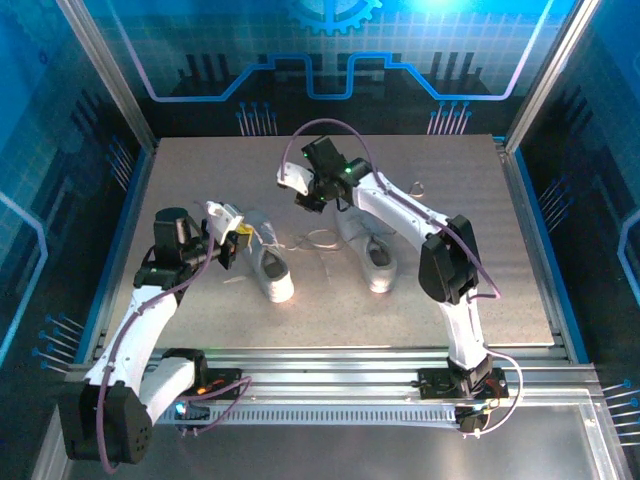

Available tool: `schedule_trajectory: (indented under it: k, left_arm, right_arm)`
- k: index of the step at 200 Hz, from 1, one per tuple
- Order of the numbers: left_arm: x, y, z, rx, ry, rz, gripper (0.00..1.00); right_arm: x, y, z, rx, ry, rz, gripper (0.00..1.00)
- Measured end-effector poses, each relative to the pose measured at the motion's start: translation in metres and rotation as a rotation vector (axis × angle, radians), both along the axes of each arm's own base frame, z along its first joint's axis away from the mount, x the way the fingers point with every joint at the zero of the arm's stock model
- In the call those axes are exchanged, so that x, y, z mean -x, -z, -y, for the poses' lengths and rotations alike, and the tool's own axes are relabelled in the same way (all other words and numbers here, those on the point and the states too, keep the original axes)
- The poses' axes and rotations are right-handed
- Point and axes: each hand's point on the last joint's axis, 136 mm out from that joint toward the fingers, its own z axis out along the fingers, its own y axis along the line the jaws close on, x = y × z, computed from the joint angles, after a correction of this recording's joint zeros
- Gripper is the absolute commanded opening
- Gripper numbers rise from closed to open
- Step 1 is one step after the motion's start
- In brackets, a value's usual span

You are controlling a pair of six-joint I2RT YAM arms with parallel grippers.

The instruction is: Tie the shoes

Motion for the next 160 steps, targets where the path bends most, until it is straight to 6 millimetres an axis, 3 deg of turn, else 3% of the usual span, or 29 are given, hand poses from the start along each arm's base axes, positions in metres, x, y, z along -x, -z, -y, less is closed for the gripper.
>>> schedule_trajectory:
  k: [32, 56, 102, 128, 160]
  left_arm:
    - [0.000, -0.001, -0.001, -0.004, -0.008, 0.003, 0.00]
    - [0.000, -0.001, -0.001, -0.005, -0.009, 0.005, 0.00]
    - [0.000, -0.001, -0.001, -0.005, -0.009, 0.004, 0.00]
    - [0.000, 0.001, -0.001, -0.005, -0.009, -0.001, 0.00]
    - [-0.001, 0.002, -0.001, -0.005, -0.009, -0.005, 0.00]
  right_arm:
    - [-0.015, 0.008, 0.002, -0.004, 0.032, -0.034, 0.25]
    - [-0.019, 0.039, 0.017, 0.045, 0.050, -0.129, 0.32]
    - [-0.009, 0.108, 0.055, 0.209, 0.013, -0.285, 0.42]
    - [0.001, 0.131, 0.060, 0.270, -0.037, -0.333, 0.44]
    - [-0.001, 0.144, 0.060, 0.312, -0.072, -0.333, 0.45]
